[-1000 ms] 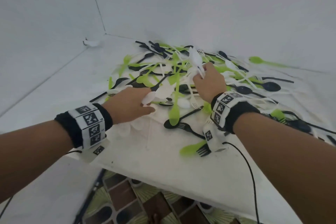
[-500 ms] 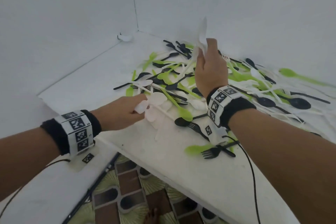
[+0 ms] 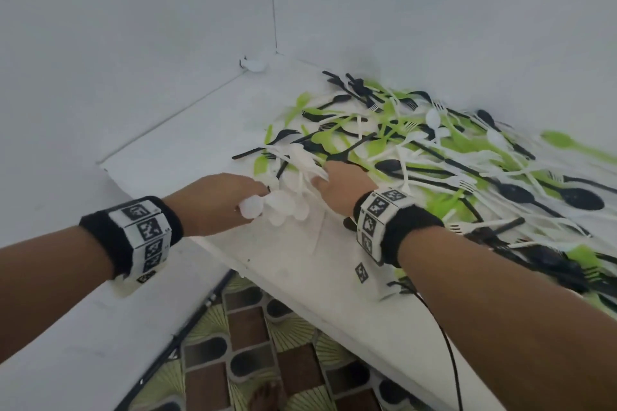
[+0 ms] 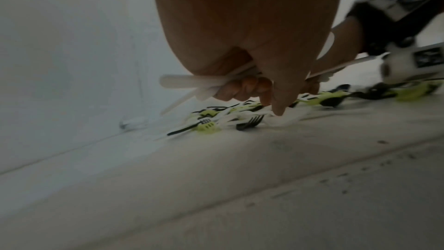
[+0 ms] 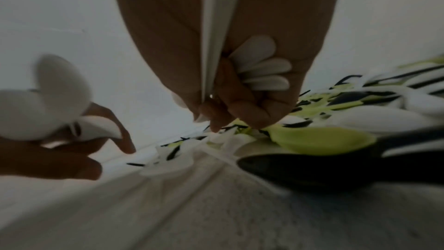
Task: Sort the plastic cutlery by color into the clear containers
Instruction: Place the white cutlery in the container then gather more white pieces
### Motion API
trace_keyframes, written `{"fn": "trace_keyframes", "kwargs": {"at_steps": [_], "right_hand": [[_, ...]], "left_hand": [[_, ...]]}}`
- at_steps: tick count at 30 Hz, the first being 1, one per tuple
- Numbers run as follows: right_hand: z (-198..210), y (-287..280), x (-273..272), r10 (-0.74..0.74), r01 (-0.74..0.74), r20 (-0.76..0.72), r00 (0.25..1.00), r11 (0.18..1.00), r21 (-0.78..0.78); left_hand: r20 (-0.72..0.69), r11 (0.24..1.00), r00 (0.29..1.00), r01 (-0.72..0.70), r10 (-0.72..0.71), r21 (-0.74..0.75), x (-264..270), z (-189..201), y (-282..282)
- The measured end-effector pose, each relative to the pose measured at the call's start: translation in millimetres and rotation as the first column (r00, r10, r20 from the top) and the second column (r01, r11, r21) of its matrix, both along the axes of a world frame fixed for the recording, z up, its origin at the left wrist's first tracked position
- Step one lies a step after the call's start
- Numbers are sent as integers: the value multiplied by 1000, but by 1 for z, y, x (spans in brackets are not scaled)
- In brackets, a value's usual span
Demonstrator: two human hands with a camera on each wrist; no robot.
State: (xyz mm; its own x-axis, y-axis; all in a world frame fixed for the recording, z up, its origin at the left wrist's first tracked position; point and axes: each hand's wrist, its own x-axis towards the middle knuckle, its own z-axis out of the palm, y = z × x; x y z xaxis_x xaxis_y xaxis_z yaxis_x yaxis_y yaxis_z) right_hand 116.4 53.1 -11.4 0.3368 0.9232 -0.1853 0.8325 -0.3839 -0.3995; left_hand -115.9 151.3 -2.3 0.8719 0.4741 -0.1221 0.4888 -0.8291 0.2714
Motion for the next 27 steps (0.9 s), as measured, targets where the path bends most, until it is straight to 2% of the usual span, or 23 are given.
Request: {"fn": "trace_keyframes", "kwargs": {"at_steps": [4,7,10,14,16,18,20,21,23,27], "right_hand": [[-10,6,-6,-103,104,-46,994,994,14],[-8,7,-11,-174,181,-88,981,981,70],[-3,5,-13,-214,216,-26,976,970,116],[8,2,-8,-376,387,-93,922,904,184],[14,0,-3,-386,400,-107,916,892,209],[19,-1,-2,-339,355,-109,934,911,209],[20,0,-6,-257,273,-111,960,949,161],[19,0,-8,-195,205,-97,976,972,113],[14,3,-15,-45,46,-52,998,999,29],[11,13,-24,116,-117,-15,993,991,-67]], "left_hand": [[-18,951,958,288,-288,110,15,-15,20],[-75,890,904,428,-422,158,26,-17,26],[43,866,872,477,-488,152,39,-17,33],[254,820,781,519,-570,241,56,-12,34],[398,858,763,486,-509,166,60,-4,31],[542,918,796,382,-268,-107,61,11,27],[628,877,778,286,22,-386,62,24,30],[656,860,747,265,103,-437,62,27,35],[709,866,684,241,169,-438,61,29,47],[720,899,642,107,265,-426,52,21,78]]}}
